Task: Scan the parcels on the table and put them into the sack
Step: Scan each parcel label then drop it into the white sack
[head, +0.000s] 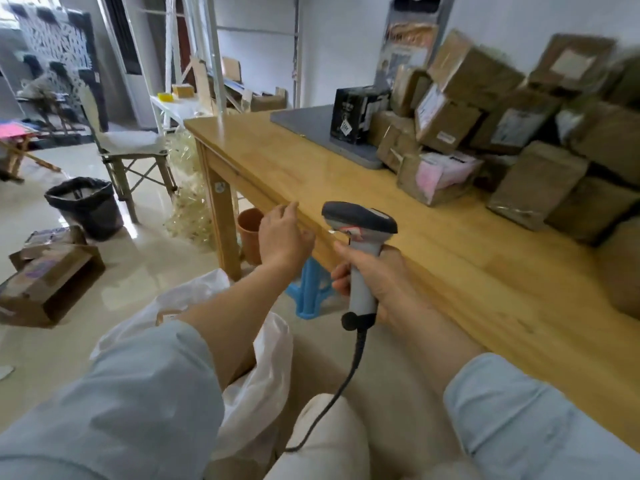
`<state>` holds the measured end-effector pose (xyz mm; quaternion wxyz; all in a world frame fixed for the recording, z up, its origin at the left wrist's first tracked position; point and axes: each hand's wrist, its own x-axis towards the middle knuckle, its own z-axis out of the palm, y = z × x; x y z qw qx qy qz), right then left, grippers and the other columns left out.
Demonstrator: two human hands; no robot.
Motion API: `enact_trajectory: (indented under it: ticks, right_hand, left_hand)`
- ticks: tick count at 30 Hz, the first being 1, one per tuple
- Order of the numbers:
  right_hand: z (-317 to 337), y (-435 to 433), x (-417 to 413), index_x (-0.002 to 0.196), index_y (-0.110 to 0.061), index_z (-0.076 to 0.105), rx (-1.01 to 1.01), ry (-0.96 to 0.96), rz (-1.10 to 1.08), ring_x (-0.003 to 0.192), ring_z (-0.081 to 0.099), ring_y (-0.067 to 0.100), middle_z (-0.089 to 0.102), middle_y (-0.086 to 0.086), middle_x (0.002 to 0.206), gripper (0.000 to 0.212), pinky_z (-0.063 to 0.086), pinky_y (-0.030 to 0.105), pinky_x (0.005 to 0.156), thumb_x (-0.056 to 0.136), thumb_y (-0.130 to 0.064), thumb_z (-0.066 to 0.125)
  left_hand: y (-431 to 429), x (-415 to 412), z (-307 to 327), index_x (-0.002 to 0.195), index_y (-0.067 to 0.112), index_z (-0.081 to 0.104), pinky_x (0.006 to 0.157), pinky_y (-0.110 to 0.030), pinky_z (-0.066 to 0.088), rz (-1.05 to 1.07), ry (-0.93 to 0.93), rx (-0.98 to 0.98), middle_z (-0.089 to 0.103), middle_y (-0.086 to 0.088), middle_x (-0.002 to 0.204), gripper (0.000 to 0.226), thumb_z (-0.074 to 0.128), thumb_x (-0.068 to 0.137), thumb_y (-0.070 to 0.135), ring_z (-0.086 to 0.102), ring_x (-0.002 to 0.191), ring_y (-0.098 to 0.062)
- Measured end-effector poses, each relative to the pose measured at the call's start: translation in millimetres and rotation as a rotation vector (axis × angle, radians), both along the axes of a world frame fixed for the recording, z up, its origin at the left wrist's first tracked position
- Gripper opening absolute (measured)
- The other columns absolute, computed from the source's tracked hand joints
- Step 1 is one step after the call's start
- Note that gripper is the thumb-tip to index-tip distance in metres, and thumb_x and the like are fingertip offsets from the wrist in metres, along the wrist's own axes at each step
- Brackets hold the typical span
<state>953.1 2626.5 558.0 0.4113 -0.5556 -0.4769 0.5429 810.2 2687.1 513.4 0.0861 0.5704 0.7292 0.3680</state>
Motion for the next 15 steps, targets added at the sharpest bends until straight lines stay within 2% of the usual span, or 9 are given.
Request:
enact_trajectory:
  ticks: [4, 7, 10, 12, 15]
  right_hand:
    - [35, 3, 51, 0.08, -0.006, 0.063, 0.034, 0.056, -0.101, 0.045, 0.054, 0.02, 0.066, 0.014, 0.065, 0.021, 0.049, 0.028, 0.051, 0.086, -0.024, 0.07]
    - [52, 13, 87, 0.083, -0.006, 0.061, 0.057, 0.125, -0.21, 0.041, 0.05, 0.018, 0.063, 0.012, 0.06, 0.018, 0.046, 0.025, 0.045, 0.086, -0.02, 0.07]
    - [59, 31, 121, 0.089, -0.004, 0.062, 0.043, 0.198, -0.307, 0.04, 0.049, 0.019, 0.061, 0.013, 0.059, 0.02, 0.045, 0.026, 0.045, 0.085, -0.021, 0.072]
    - [62, 46, 139, 0.085, -0.006, 0.061, 0.005, 0.25, -0.348, 0.04, 0.048, 0.019, 0.061, 0.013, 0.057, 0.019, 0.044, 0.025, 0.044, 0.085, -0.021, 0.071]
    - [62, 71, 162, 0.079, -0.008, 0.057, -0.058, 0.316, -0.38, 0.04, 0.047, 0.016, 0.059, 0.011, 0.056, 0.019, 0.043, 0.021, 0.04, 0.087, -0.022, 0.068]
  left_hand:
    - [20, 51, 43, 0.145, 0.014, 0.038, 0.108, -0.037, 0.034, -0.159, 0.008, 0.031, 0.04, -0.008, 0.146, 0.057, 0.055, 0.092, 0.026, 0.039, 0.13, -0.027]
    - [42, 89, 65, 0.144, 0.014, 0.039, 0.102, -0.036, 0.038, -0.245, -0.028, 0.006, 0.039, -0.006, 0.146, 0.057, 0.057, 0.093, 0.03, 0.045, 0.126, -0.025]
    - [69, 121, 75, 0.146, 0.012, 0.036, 0.1, -0.037, 0.04, -0.282, -0.071, -0.073, 0.037, -0.009, 0.147, 0.067, 0.062, 0.09, 0.036, 0.045, 0.128, -0.027]
    - [86, 140, 80, 0.146, 0.011, 0.035, 0.101, -0.037, 0.039, -0.299, -0.124, -0.128, 0.037, -0.011, 0.147, 0.074, 0.067, 0.086, 0.039, 0.042, 0.131, -0.027]
    - [118, 163, 83, 0.14, 0.009, 0.04, 0.092, -0.032, 0.042, -0.304, -0.232, -0.154, 0.046, -0.01, 0.14, 0.074, 0.075, 0.08, 0.033, 0.046, 0.127, -0.026]
